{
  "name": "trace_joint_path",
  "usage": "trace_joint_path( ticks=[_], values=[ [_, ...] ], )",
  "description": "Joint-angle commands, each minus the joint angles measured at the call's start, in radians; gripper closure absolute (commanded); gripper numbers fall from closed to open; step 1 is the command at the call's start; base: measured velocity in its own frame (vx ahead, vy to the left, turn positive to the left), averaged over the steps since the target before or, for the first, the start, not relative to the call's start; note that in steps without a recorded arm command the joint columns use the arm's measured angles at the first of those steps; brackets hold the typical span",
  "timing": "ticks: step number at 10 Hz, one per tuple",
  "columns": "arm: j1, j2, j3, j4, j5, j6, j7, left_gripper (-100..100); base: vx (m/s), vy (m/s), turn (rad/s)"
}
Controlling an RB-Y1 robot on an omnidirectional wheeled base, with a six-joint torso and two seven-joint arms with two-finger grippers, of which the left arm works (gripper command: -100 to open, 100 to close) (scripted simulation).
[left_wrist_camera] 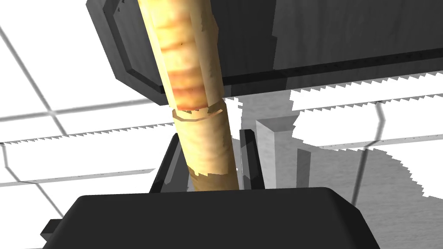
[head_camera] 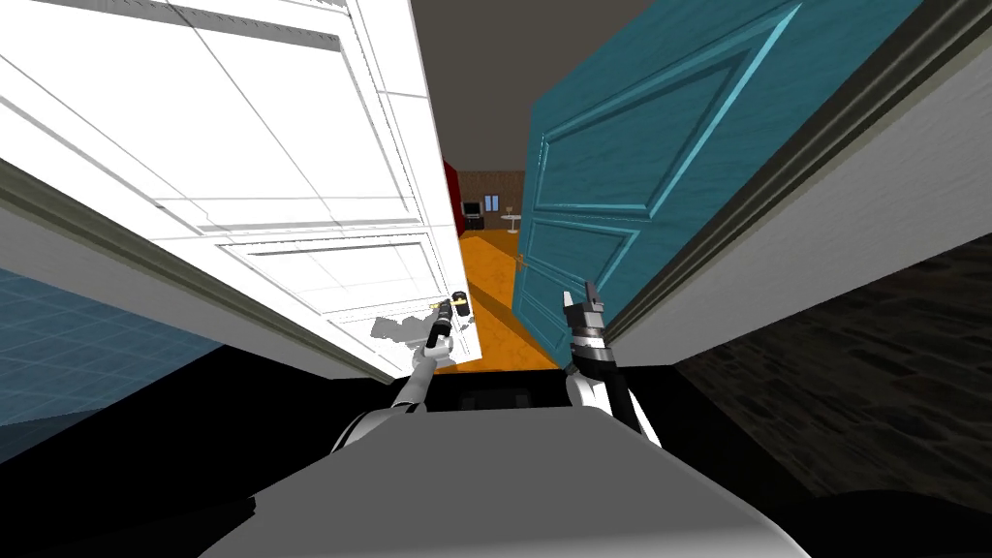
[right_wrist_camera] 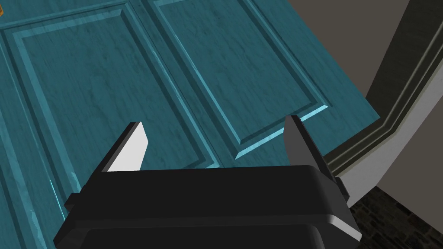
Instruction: Push the door open
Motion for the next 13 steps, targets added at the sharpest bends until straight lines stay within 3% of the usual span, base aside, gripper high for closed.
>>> trace_joint_path(
  ticks=[1,6,7,13],
  values=[
    [0.004,0.018,0.032,-0.024,0.005,0.013,-0.012,100,0.175,-0.079,0.082],
    [0.000,0.024,0.090,-0.027,0.013,0.015,-0.038,100,0.172,-0.074,0.086],
    [0.000,0.024,0.090,-0.027,0.013,0.015,-0.038,100,0.110,-0.053,0.055],
    [-0.005,0.004,0.161,-0.030,0.024,0.018,-0.070,100,0.170,-0.071,0.089]
  ],
)
